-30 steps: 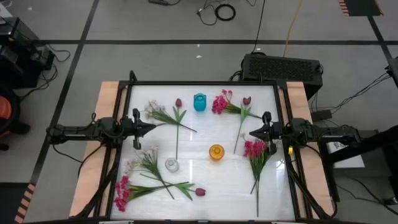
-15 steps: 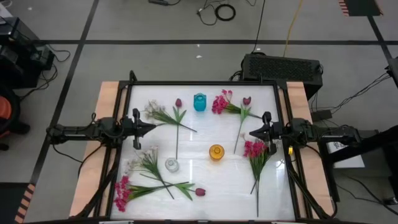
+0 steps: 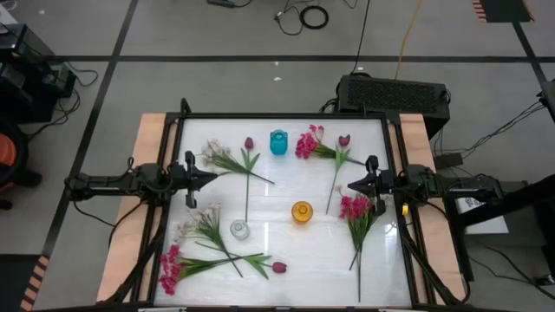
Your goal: Sort flowers into vase by color
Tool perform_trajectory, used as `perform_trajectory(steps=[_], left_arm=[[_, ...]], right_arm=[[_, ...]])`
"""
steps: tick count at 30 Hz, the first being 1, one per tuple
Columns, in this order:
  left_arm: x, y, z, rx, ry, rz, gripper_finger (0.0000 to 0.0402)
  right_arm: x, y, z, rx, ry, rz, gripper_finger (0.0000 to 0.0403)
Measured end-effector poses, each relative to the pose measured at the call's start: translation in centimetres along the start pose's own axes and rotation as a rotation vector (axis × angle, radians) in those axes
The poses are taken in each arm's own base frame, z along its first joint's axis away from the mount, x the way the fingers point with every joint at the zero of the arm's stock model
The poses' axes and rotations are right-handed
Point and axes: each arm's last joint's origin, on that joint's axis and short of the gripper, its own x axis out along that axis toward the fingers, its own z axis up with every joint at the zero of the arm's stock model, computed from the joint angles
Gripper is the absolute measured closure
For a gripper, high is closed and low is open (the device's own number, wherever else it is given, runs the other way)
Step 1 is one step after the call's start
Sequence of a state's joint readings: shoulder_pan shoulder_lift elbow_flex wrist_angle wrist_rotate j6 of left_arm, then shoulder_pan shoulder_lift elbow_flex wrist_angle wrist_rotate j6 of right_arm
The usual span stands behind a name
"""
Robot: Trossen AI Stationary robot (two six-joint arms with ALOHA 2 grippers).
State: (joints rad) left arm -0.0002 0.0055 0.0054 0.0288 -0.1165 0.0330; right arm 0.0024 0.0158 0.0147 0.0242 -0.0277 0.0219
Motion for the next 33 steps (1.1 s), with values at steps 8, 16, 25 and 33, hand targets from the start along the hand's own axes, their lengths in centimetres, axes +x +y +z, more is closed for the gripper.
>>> perform_trajectory(steps=[8,16,25,33], left_arm=[[0.00,0.00,-0.01,0.000,0.000,0.000,0.0379],[0.00,0.03,-0.01,0.000,0.001,0.011,0.0379],[0.00,0.04,-0.01,0.000,0.001,0.015,0.0379],[0.00,0.07,0.07,0.000,-0.008,0.025,0.0379]], right_arm=[[0.00,0.00,0.01,0.000,0.000,0.000,0.0403],[0.00,0.00,0.00,0.000,0.000,0.000,0.0403],[0.00,0.00,0.00,0.000,0.000,-0.001,0.0403],[0.00,0.00,0.02,0.000,-0.001,0.000,0.0403]])
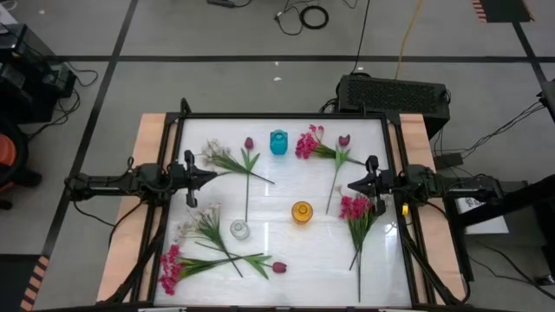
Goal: Sort flowers into vase by color
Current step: Put the top white flowers into the blue vase
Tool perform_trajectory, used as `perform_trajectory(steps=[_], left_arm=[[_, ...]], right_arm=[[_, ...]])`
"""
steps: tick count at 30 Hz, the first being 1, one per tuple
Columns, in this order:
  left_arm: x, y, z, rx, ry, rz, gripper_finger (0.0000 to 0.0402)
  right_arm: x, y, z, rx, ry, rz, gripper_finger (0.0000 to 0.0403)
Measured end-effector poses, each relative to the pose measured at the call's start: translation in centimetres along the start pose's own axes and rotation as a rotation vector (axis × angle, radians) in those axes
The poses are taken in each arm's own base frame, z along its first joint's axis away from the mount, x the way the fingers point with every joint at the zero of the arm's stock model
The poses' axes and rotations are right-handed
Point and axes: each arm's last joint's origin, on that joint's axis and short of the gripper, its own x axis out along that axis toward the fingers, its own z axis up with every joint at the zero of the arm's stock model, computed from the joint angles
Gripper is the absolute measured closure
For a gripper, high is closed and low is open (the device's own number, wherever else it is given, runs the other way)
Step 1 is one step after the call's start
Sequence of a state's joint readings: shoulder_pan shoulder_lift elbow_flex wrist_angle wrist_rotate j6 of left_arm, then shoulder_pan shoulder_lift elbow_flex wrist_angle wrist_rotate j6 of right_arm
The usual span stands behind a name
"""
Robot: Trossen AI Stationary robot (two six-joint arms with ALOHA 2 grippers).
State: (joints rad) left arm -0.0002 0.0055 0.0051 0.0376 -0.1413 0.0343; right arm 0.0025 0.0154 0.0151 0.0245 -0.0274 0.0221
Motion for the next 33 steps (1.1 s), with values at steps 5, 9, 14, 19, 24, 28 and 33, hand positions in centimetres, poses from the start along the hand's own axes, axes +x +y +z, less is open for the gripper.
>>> perform_trajectory(steps=[5,9,14,19,24,28,33], left_arm=[[0.0,0.0,0.0,-0.002,-0.002,0.000,0.0379],[0.0,0.0,0.0,-0.004,-0.003,-0.013,0.0379],[-0.1,-0.2,0.9,-0.080,-0.085,-0.067,0.0379],[-0.6,-0.1,3.3,-0.118,-0.116,-0.091,0.0391],[-1.3,-0.1,5.9,-0.165,-0.046,-0.111,0.0397],[-1.6,-0.1,8.5,-0.162,-0.006,-0.130,0.0399],[-1.9,0.1,13.6,-0.110,-0.048,-0.139,0.0400]], right_arm=[[0.0,0.0,0.0,0.000,0.000,0.000,0.0403],[0.0,0.0,0.0,0.000,0.000,0.000,0.0403],[0.0,0.0,0.0,0.000,0.000,0.000,0.0403],[0.0,0.0,0.0,0.000,0.000,0.000,0.0403],[0.0,0.0,0.0,0.000,0.000,0.000,0.0403],[0.0,0.0,0.0,0.000,0.000,0.000,0.0403],[0.0,0.0,0.0,0.000,0.000,0.000,0.0403]])
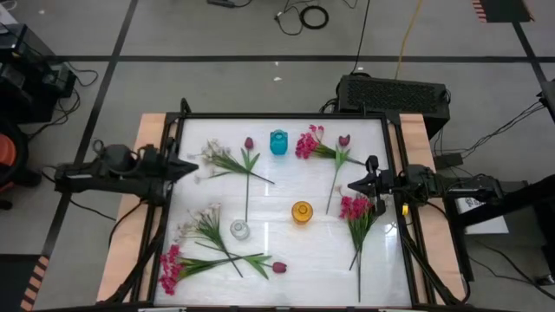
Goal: Sort flowers into vase by color
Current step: Put the top white flowers into the blue vase
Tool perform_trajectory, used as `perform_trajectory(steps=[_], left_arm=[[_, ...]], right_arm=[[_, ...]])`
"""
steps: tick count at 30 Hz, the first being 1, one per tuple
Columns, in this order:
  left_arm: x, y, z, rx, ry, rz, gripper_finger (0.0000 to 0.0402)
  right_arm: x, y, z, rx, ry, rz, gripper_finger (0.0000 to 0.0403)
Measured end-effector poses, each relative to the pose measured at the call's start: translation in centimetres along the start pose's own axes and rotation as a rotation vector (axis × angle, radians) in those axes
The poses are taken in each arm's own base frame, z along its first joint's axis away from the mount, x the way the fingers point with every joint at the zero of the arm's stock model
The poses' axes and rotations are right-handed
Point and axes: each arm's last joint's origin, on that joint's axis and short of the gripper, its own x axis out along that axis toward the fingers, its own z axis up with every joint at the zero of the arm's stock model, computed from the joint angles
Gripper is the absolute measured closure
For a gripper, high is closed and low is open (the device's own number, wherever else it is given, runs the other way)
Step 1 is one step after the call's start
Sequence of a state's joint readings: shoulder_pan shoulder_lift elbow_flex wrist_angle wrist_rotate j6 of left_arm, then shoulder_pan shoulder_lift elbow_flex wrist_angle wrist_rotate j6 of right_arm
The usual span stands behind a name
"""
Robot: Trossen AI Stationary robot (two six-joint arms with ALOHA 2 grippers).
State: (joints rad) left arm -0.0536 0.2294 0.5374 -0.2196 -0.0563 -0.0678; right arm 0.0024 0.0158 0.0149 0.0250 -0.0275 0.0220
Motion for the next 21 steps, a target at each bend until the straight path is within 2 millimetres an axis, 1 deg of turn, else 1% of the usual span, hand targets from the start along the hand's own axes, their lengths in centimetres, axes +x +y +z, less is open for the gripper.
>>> perform_trajectory(steps=[4,7,10,12,14,17,19,21], left_arm=[[0.7,-0.3,4.4,0.062,0.014,0.009,0.0400],[1.9,-0.5,7.3,0.102,0.020,0.028,0.0400],[3.0,-0.7,9.6,0.124,-0.009,0.029,0.0401],[4.0,-0.9,10.6,0.129,-0.046,0.029,0.0401],[5.0,-1.0,10.6,0.146,-0.054,0.005,0.0399],[6.8,-1.2,9.9,0.181,-0.006,-0.044,0.0392],[7.8,-1.3,9.0,0.181,0.039,-0.063,0.0390],[9.0,-1.5,7.7,0.181,0.088,-0.068,0.0390]], right_arm=[[0.0,0.0,0.0,0.000,0.000,0.000,0.0403],[0.0,0.0,0.0,0.000,-0.002,0.000,0.0403],[0.0,0.0,0.1,0.000,-0.011,0.000,0.0403],[0.0,0.0,0.1,0.000,-0.009,0.000,0.0403],[0.0,0.0,0.1,0.000,-0.010,0.000,0.0403],[0.0,0.0,0.1,0.000,-0.010,0.000,0.0403],[0.0,0.0,0.1,0.000,-0.010,0.000,0.0403],[0.0,0.0,0.1,0.009,-0.010,0.000,0.0403]])
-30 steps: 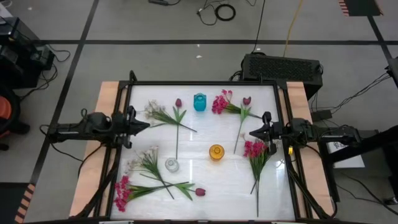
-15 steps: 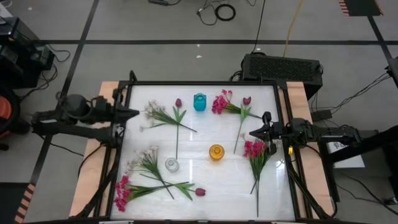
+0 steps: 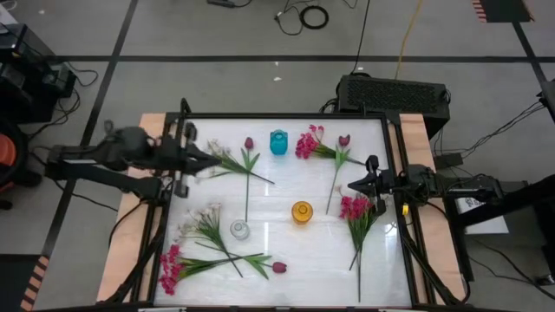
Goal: Sort flowers into vase by color
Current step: Put the top white flowers into the blue vase
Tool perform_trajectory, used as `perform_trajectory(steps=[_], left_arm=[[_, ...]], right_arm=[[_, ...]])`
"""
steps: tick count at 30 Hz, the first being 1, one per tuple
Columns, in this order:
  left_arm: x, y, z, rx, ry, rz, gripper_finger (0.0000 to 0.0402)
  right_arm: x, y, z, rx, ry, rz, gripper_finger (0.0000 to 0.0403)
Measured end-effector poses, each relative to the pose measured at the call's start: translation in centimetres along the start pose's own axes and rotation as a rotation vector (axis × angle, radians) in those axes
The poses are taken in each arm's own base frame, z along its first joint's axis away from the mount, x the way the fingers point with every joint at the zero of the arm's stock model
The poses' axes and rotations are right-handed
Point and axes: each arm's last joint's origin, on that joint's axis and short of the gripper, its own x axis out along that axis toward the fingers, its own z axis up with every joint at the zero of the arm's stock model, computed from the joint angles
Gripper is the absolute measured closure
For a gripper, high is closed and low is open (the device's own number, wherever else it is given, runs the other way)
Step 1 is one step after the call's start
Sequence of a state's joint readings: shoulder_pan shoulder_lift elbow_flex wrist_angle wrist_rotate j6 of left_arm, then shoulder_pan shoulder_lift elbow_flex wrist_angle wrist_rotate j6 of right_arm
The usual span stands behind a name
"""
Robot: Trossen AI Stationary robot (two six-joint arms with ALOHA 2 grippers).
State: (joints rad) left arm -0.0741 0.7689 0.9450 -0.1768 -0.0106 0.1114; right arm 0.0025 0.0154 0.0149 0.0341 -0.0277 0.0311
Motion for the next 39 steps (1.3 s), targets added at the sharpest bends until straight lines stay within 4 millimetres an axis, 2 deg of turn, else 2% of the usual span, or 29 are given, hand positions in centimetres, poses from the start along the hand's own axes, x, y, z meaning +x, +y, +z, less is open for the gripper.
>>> perform_trajectory(steps=[2,5,8,11,16,18,20,24,26,28,31,33,39], left_arm=[[1.2,-0.2,-0.9,0.001,0.015,0.009,0.0389],[2.9,-0.6,-1.9,0.003,0.019,0.024,0.0388],[4.1,-0.7,-2.8,0.004,0.037,0.035,0.0388],[4.9,-0.7,-3.3,0.018,0.067,0.052,0.0388],[5.0,-0.4,-3.1,0.037,0.048,0.102,0.0387],[4.9,-0.3,-3.1,0.036,0.042,0.108,0.0387],[4.9,-0.3,-3.0,0.035,0.038,0.110,0.0387],[4.9,-0.2,-3.0,0.029,0.039,0.114,0.0387],[4.9,-0.3,-3.0,0.028,0.039,0.113,0.0387],[4.9,-0.3,-3.0,0.028,0.040,0.113,0.0387],[4.9,-0.3,-3.0,0.010,0.040,0.113,0.0387],[5.0,-0.3,-3.2,-0.060,0.047,0.113,0.0385],[5.5,-0.5,-4.1,-0.117,0.122,0.107,0.0367]], right_arm=[[0.0,0.0,0.0,0.084,-0.004,-0.002,0.0403],[-0.1,-0.2,1.0,0.360,-0.113,-0.054,0.0403],[-0.4,0.0,3.0,0.368,-0.175,0.009,0.0403],[-0.8,0.3,6.2,0.327,-0.185,0.062,0.0403],[-1.1,0.5,13.3,0.230,-0.114,0.020,0.0403],[-0.7,0.4,16.2,0.211,-0.065,-0.029,0.0403],[0.1,0.3,18.3,0.207,0.017,-0.081,0.0403],[2.1,0.4,21.0,0.194,0.160,-0.103,0.0403],[3.3,0.3,21.1,0.181,0.203,-0.105,0.0403],[4.6,0.3,20.4,0.180,0.249,-0.115,0.0403],[6.5,0.1,18.3,0.177,0.320,-0.153,0.0403],[7.6,-0.1,16.6,0.192,0.347,-0.176,0.0403],[9.5,-0.3,12.6,0.232,0.370,-0.193,0.0403]])
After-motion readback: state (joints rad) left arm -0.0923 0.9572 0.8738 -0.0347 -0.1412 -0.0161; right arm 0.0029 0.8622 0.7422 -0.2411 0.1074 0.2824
